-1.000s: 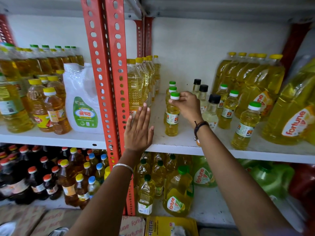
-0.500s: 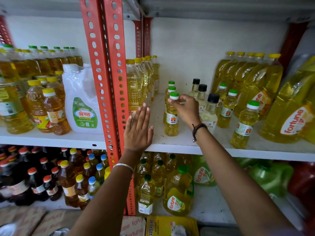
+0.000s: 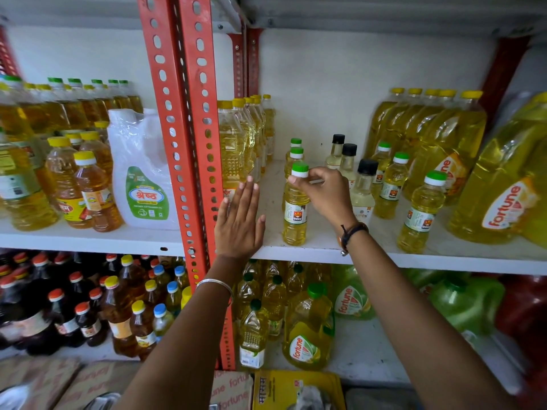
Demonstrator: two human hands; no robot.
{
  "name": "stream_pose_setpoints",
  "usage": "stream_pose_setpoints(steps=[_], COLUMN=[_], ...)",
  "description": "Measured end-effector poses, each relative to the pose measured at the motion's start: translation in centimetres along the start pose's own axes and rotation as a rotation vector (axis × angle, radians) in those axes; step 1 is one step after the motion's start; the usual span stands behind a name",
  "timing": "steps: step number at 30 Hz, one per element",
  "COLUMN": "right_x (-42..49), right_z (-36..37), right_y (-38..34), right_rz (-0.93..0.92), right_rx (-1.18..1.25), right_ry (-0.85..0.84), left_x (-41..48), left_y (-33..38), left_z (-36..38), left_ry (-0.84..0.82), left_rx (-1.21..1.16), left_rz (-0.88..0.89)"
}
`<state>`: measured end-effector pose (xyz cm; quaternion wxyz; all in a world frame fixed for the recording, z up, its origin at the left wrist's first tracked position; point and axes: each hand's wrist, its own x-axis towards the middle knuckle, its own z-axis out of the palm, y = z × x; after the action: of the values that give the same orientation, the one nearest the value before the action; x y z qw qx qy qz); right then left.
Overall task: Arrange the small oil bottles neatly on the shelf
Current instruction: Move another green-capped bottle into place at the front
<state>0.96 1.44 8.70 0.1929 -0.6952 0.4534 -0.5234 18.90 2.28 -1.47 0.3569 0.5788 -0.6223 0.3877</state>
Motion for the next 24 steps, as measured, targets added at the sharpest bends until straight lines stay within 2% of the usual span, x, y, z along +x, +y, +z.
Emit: stream_pose_setpoints(steps=[23,24], right_x=[-1.7,-1.8], right_z=[-0.3,-0.4], right_y=[-0.5,-0.3], right_rz=[0.043,0.030], right_rx=[0.046,0.055], right_ry=[-0.035,-0.016], left_x=[0.0,-0.2], left_y=[0.0,-0.2], left_z=[-0.4,0.0], left_ry=[-0.020,0.023], left_rx=[0.005,0.002], left_rz=[0.021,0.016])
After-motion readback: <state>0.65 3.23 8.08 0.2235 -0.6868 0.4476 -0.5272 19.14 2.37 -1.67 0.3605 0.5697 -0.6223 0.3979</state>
